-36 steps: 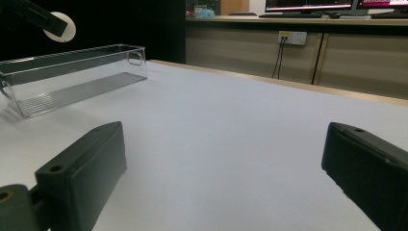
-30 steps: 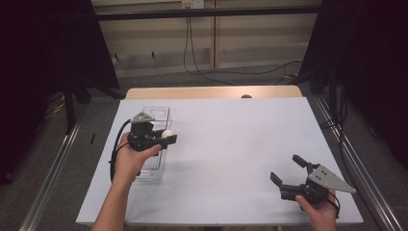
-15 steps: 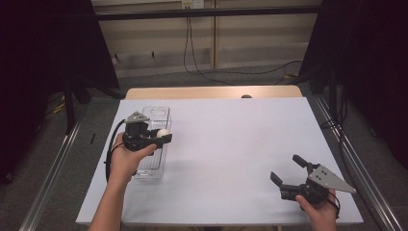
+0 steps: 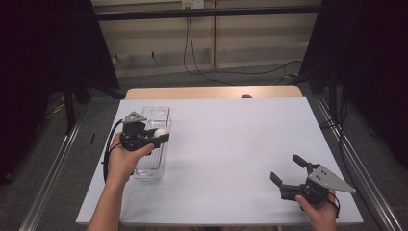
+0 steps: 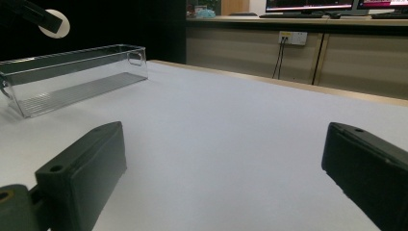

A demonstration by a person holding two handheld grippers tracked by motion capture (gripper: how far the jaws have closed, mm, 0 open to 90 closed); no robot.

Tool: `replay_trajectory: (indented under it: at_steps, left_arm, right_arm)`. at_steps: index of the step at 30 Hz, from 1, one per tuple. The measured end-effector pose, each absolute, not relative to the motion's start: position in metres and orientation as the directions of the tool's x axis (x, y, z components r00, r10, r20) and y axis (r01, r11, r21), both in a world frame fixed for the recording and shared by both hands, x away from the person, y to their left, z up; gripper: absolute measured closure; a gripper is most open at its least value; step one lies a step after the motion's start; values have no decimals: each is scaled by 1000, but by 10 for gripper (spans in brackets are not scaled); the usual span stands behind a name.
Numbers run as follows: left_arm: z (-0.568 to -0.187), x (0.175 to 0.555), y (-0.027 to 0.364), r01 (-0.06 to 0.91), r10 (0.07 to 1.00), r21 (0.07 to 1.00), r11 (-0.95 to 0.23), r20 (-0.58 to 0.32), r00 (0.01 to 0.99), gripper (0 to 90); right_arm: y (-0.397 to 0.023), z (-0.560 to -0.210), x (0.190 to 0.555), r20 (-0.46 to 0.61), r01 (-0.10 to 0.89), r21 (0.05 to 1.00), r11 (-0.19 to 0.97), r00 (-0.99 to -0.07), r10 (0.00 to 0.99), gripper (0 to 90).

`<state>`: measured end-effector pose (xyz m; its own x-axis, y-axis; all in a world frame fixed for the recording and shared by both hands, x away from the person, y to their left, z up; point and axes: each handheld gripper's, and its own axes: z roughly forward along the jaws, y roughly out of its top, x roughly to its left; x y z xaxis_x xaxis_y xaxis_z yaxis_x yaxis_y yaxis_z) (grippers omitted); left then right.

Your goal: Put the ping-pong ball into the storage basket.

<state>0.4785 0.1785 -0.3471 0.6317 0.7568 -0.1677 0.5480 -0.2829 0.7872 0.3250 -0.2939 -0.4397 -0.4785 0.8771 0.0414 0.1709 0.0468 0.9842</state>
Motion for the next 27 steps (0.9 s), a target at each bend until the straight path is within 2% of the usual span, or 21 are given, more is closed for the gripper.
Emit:
replay_trajectory:
  at_steps: [27]
  left_arm:
    - [-355, 476, 195, 556, 783, 788, -265, -160, 601, 511]
  right_arm:
    - [-294, -439, 324, 46, 171, 984, 41, -474, 879, 14]
